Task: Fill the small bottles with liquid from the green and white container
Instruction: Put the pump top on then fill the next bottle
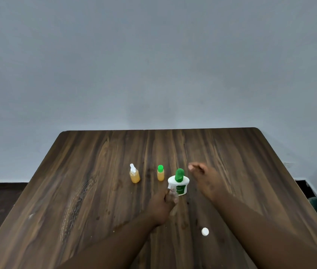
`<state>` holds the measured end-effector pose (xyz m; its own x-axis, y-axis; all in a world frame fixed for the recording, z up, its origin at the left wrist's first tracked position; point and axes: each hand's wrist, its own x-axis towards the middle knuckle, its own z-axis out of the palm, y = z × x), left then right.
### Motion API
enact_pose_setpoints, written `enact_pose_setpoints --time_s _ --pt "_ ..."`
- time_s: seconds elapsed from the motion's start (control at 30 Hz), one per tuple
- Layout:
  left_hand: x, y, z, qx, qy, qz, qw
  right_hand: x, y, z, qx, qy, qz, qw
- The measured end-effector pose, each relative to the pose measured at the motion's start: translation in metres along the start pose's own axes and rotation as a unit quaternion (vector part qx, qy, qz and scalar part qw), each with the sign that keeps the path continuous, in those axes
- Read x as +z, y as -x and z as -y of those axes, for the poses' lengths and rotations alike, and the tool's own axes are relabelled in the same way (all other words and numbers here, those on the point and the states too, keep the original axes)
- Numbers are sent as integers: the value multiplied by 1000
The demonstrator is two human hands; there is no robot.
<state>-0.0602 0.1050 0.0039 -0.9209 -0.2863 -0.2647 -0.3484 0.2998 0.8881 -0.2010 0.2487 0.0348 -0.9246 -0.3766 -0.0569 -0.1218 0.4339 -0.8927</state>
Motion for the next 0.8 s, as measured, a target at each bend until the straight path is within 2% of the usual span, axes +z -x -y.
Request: enact_pose_setpoints --time_s 0.2,0.3,0.57,0.8 --pt "4 -24 3 -6 20 34 999 32 -28 20 116 -68 100 986" --pt "3 -21 -7 -4 -14 28 1000 44 -29 8 145 -82 94 982" --pt "7 -27 -2 -4 -2 27 1000 55 -23 -12 192 -232 84 950" --pt "7 -30 -4 24 1 1 1000 58 -21 -18 195 -241 80 947"
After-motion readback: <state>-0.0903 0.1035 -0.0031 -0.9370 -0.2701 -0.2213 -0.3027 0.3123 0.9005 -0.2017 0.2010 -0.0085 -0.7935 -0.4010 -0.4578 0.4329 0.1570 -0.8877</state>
